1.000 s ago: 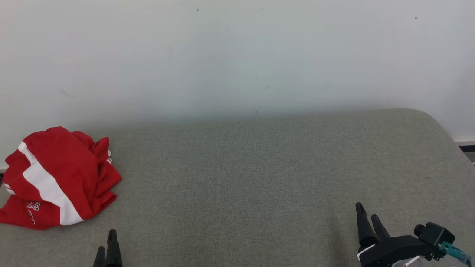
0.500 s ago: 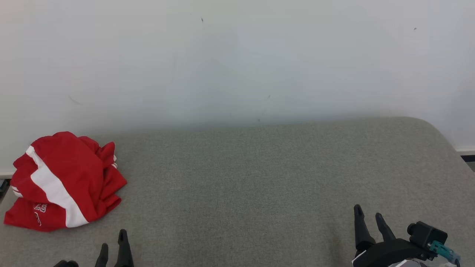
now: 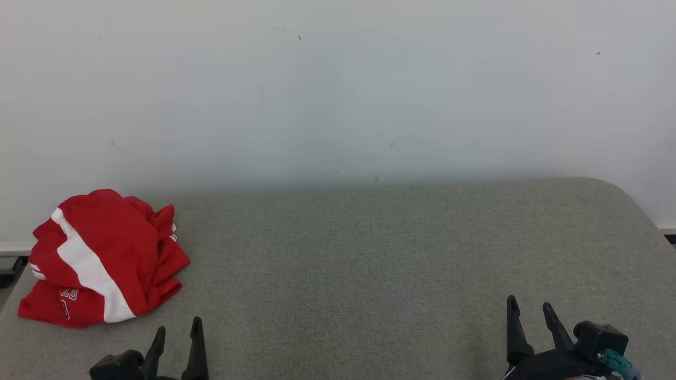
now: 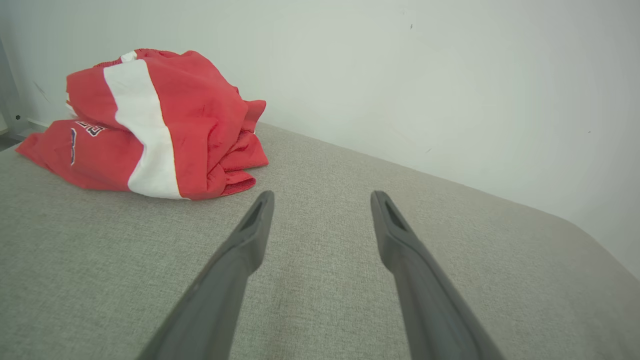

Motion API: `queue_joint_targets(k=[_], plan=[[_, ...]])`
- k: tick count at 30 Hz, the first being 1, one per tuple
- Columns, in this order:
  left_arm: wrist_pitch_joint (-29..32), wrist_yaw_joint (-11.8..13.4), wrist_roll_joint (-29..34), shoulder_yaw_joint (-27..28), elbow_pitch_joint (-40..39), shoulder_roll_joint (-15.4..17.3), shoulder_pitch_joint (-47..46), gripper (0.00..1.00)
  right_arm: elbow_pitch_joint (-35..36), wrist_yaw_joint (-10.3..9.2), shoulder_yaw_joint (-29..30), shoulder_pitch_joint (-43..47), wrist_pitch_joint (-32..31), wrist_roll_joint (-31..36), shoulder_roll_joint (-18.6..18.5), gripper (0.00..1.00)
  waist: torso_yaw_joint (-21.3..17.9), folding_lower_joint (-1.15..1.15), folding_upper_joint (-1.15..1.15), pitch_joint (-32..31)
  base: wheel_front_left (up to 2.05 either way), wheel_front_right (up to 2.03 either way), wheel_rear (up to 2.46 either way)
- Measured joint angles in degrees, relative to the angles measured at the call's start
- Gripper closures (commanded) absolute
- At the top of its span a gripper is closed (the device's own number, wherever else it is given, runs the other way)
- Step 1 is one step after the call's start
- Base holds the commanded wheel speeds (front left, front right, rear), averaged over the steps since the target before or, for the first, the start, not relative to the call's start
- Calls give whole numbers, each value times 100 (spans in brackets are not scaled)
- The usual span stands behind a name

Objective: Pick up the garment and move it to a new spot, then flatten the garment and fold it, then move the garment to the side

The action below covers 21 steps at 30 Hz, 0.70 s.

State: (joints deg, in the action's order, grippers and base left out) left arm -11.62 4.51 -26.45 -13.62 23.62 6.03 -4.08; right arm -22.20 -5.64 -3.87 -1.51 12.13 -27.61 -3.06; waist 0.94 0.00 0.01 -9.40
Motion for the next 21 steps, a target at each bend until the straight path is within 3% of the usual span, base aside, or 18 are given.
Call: queue_joint_targets(k=[11,21], plan=[[59,2,816,-369,137,157,-127,0,-140,-148,-16,6,-2,814,11,0,62,0,0,-132,0,0,0],[279,49,777,-301,162,140,-127,0,-166,-149,22,63,-213,869,29,0,93,0,0,-169,0,0,0]])
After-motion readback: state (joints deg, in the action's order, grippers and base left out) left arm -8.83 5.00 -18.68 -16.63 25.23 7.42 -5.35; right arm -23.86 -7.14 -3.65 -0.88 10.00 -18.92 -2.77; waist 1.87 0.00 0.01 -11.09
